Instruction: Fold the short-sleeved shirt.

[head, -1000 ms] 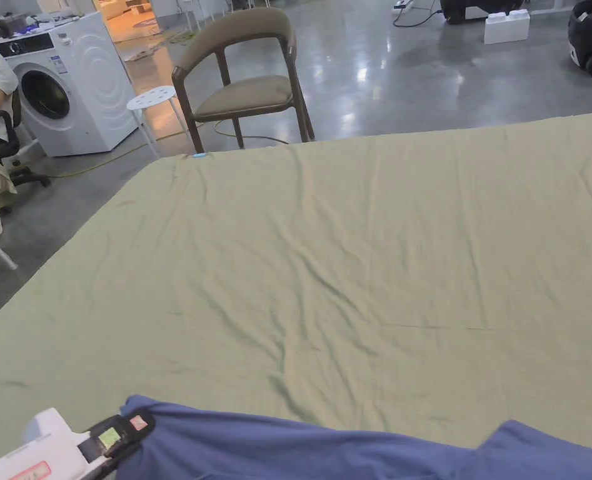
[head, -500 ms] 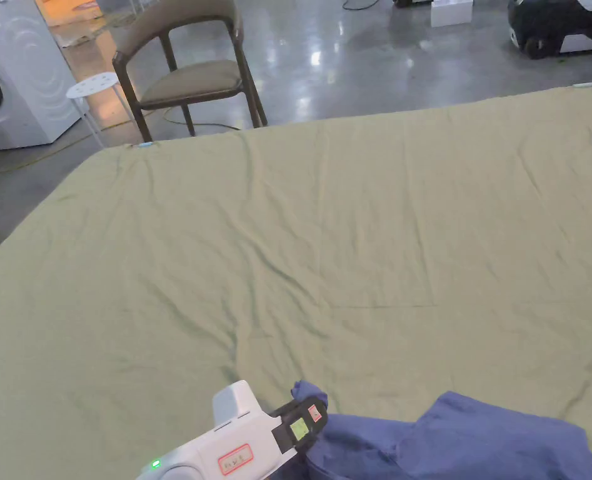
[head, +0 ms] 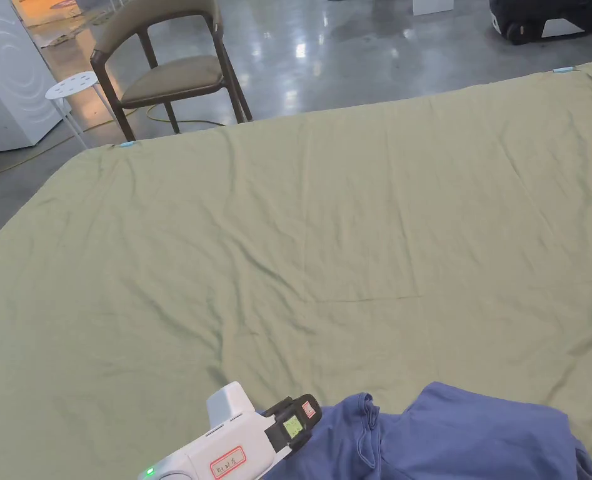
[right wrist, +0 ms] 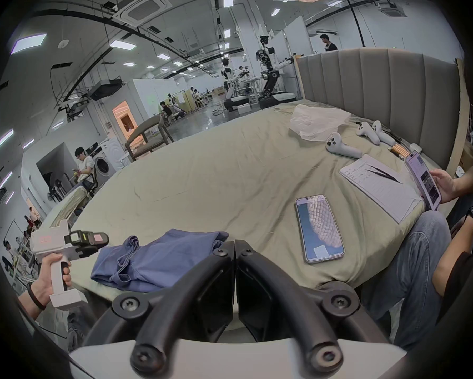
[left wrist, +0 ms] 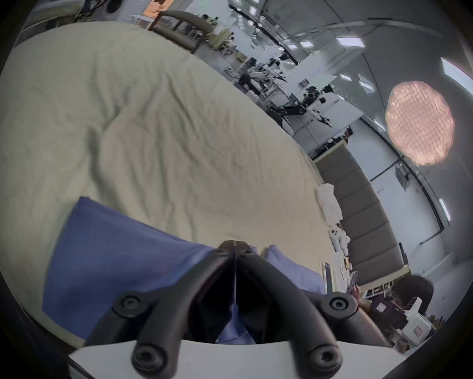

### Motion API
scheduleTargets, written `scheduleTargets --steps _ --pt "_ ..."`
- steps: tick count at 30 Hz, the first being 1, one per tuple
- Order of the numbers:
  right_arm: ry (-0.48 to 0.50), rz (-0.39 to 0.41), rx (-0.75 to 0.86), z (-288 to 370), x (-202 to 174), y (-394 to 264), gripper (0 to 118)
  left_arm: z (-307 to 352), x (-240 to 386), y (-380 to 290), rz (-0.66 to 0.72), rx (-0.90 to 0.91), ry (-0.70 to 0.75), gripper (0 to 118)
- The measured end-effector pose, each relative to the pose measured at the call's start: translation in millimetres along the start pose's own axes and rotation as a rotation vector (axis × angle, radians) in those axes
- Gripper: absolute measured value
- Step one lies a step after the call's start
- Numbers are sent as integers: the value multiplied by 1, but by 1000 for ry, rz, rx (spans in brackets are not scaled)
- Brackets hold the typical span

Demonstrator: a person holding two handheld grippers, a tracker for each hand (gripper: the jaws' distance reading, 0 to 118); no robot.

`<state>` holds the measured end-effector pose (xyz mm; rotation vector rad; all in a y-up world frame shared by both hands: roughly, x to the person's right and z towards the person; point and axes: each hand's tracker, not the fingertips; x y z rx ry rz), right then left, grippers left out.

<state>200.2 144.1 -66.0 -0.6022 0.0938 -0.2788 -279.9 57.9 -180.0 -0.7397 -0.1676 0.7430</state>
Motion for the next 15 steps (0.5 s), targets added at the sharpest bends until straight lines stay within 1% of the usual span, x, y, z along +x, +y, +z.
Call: scheduleTargets --steps 1,3,4,6,7,8,10,12,13,14,15 --pt "3 -1 3 0 -1 0 0 -7 -1 -4 -2 -27 -4 1" --pt "13 3 9 2 -6 0 0 -29 -1 -19 -7 -103 -66 0" --pt "15 7 9 2 -7 0 0 -40 2 -27 -13 -152 -74 0" --pt "15 30 1 2 -11 -1 0 -62 11 -47 -111 -259 -50 0" --pt "12 43 -3 1 -13 -2 0 -67 14 -54 -165 -265 -9 0" --pt "9 55 -11 -2 -12 -5 0 -67 15 -54 -196 -225 -14 0" --pt "13 71 -23 -4 -14 -6 0 -62 20 -43 -164 -222 3 1" --pt "22 74 -30 -8 -16 -7 0 -45 21 -31 -175 -186 15 4" --pt "27 74 -34 -9 -16 -7 0 -32 19 -24 -195 -139 14 15" --pt "31 74 -35 -11 -17 -7 0 -13 16 -13 -193 -94 -8 37" --pt "32 74 -34 -12 -18 -7 0 4 7 -4 -164 -56 -43 73"
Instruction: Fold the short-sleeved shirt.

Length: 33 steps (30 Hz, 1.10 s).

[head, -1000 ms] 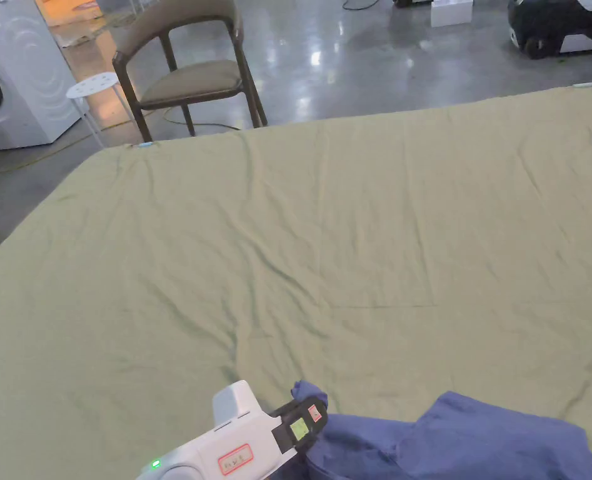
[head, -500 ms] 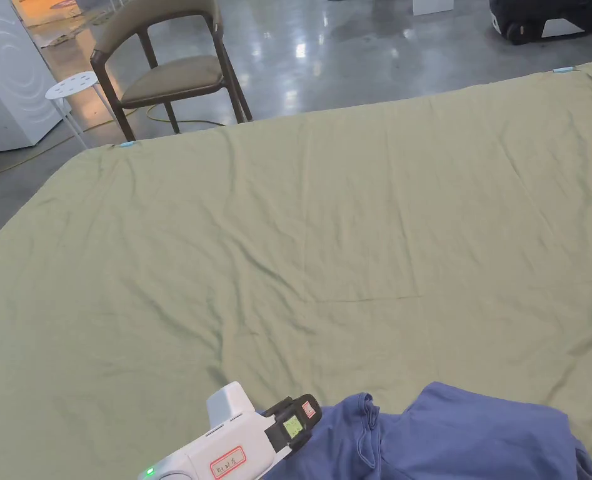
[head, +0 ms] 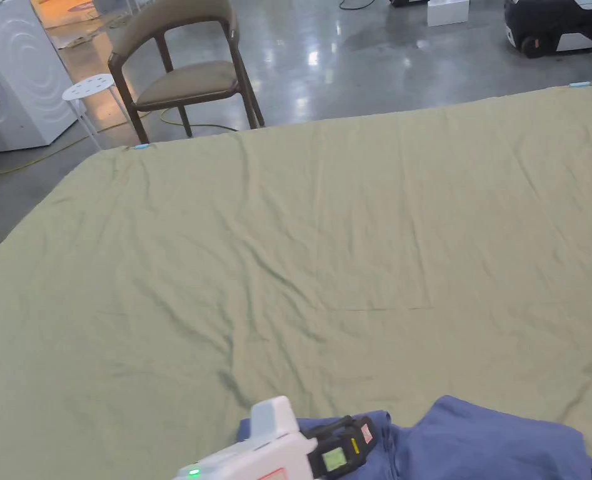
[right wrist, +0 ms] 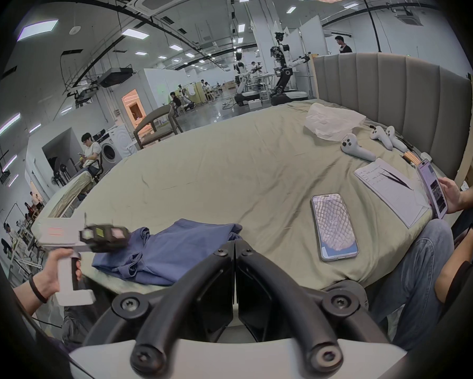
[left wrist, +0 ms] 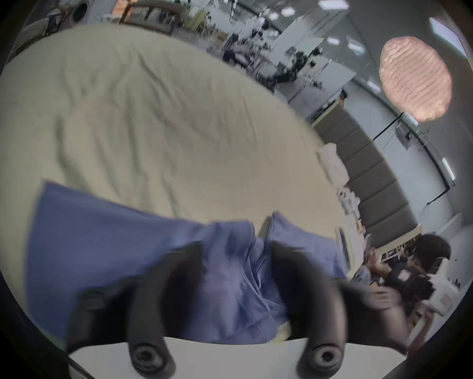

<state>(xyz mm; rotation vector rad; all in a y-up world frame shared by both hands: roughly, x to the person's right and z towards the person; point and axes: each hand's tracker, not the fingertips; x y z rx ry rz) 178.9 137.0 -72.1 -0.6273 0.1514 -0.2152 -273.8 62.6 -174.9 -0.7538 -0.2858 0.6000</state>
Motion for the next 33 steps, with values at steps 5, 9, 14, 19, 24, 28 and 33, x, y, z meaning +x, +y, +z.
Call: scheduleTargets --steps 5,9,14,19,24,28,33 --pt "19 -3 -11 -7 -3 -1 0 66 -74 14 197 136 98 89" --pt "16 21 -27 -5 -5 -2 0 73 -131 -2 480 203 37 83" --pt "11 -28 -35 -5 -1 -2 0 41 -147 -31 614 159 -43 35" --pt "16 -59 -24 -4 -2 -1 0 38 -142 -34 621 175 -36 8" --pt "27 -53 -30 -10 -3 0 0 94 -128 1 451 246 -3 8" --pt "55 -71 -30 -15 -4 -3 0 136 -110 35 274 316 168 8" --pt "67 -60 -39 -17 -7 -6 0 118 -34 37 118 287 66 8"
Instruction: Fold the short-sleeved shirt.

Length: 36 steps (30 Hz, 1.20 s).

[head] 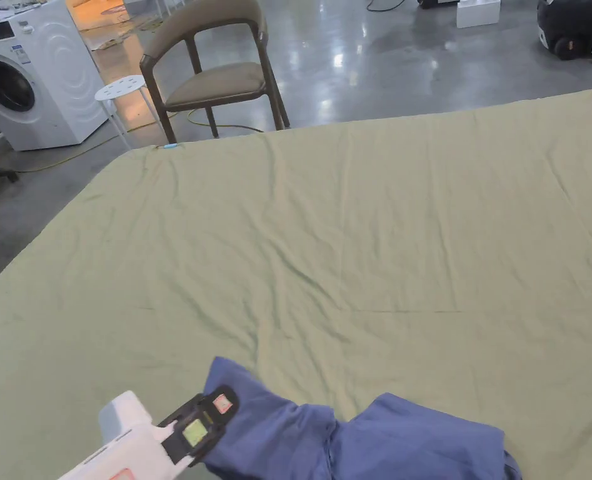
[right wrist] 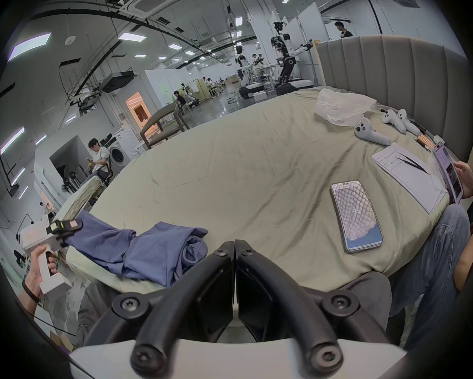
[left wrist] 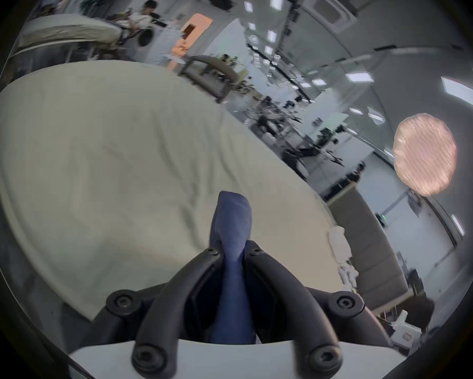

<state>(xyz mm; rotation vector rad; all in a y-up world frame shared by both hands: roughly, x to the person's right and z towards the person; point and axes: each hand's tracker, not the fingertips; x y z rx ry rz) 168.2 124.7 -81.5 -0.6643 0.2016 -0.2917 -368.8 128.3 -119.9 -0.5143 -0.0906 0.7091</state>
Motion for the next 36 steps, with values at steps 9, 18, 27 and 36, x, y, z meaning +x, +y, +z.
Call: scheduleTargets --steps 9,18,27,36 --pt "-29 -22 11 22 8 -8 0 -124 118 -124 -191 -363 -119 8" --pt "-57 -88 -33 24 27 -32 0 -132 128 -119 -183 -394 -208 37" --pt "-36 -80 -42 19 18 -28 0 -172 117 -155 -89 -527 -148 0" --pt "85 47 -178 -26 -17 -30 0 -163 108 -139 -95 -551 -155 18"
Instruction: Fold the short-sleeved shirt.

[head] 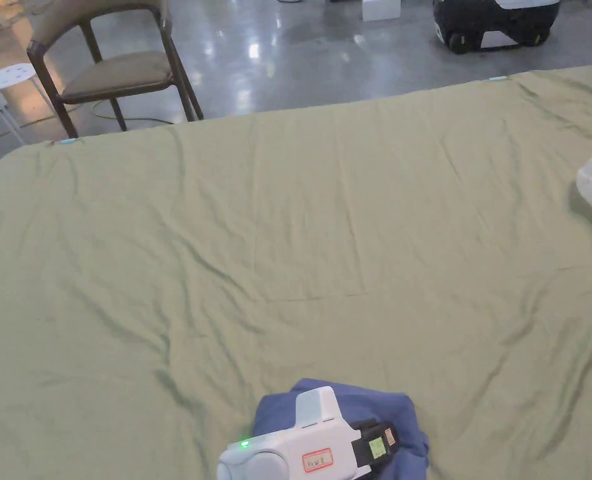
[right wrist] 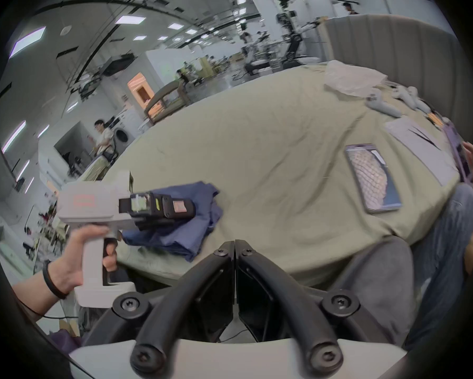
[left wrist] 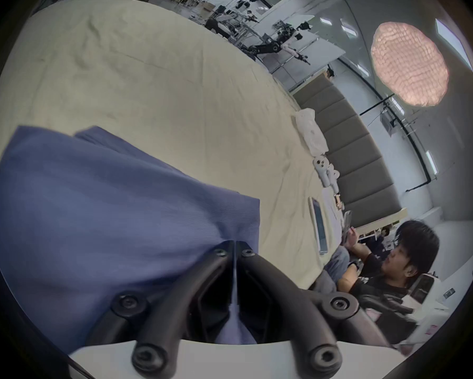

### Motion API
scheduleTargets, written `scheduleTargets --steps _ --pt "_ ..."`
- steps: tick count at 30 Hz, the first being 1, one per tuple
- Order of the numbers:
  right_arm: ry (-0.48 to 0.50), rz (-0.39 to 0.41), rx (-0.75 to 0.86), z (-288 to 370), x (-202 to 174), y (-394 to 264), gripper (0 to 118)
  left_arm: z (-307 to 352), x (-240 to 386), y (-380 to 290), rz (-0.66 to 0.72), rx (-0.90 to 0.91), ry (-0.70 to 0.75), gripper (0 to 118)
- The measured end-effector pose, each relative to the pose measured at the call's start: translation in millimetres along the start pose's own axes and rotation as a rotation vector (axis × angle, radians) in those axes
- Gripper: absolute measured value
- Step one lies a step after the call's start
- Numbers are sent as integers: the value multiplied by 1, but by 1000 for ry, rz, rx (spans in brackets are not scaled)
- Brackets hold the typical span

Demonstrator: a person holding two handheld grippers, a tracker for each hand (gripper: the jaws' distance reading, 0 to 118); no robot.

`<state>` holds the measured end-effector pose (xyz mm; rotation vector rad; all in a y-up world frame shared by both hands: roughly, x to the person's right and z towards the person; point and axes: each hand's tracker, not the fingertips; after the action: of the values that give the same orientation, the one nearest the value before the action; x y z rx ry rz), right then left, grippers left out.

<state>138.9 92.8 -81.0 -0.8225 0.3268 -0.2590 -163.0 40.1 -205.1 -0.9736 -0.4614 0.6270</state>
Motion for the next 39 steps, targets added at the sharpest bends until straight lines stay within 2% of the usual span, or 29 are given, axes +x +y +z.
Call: scheduleTargets --steps 3,6,8,10,11,12,13,14,15,18,22,23,25,26,29,31,34,35,37,39 --pt "51 84 -16 -36 -22 20 0 48 -16 5 -2 78 -29 59" --pt "122 142 -37 -77 -38 43 0 95 -43 7 67 172 -10 72" --pt "126 170 -76 -107 -43 53 0 120 -65 7 120 211 -6 81" --pt "79 202 -145 -138 -43 56 0 133 -84 8 149 219 4 94" --pt "28 213 -209 -154 -41 54 0 139 -92 8 174 216 30 95" --pt "-15 205 -291 -171 -35 50 0 144 -99 8 187 212 44 95" --pt "-7 144 -308 -177 -30 47 0 147 -104 7 190 213 41 95" --pt "29 43 -237 -169 -26 50 0 145 -108 8 197 215 38 95" --pt "24 -1 -262 -164 -25 53 0 144 -112 9 209 208 23 95" --pt "31 62 -255 -167 -23 48 0 124 -121 14 264 185 -51 95" --pt "31 48 -233 -163 -24 43 0 77 -124 19 296 70 -90 93" --pt "29 50 -228 -163 -24 42 0 64 -124 20 292 22 -81 87" --pt "25 50 -225 -162 -25 42 0 50 -121 20 270 -30 -60 44" --pt "25 48 -225 -162 -25 42 0 48 -119 22 258 -6 -9 42" --pt "33 33 -217 -162 -23 41 0 59 -117 26 239 6 -37 35" --pt "51 28 -220 -156 -23 44 0 69 -114 27 213 21 -49 34" --pt "208 -101 -234 -139 -22 53 0 111 -115 36 197 86 -70 34" --pt "238 -113 -214 -131 -22 53 0 137 -122 43 178 106 -54 34" --pt "231 -85 -190 -117 -23 51 0 194 -145 56 116 150 55 33" --pt "227 -88 -202 -113 -20 45 0 258 -180 67 104 200 226 34"
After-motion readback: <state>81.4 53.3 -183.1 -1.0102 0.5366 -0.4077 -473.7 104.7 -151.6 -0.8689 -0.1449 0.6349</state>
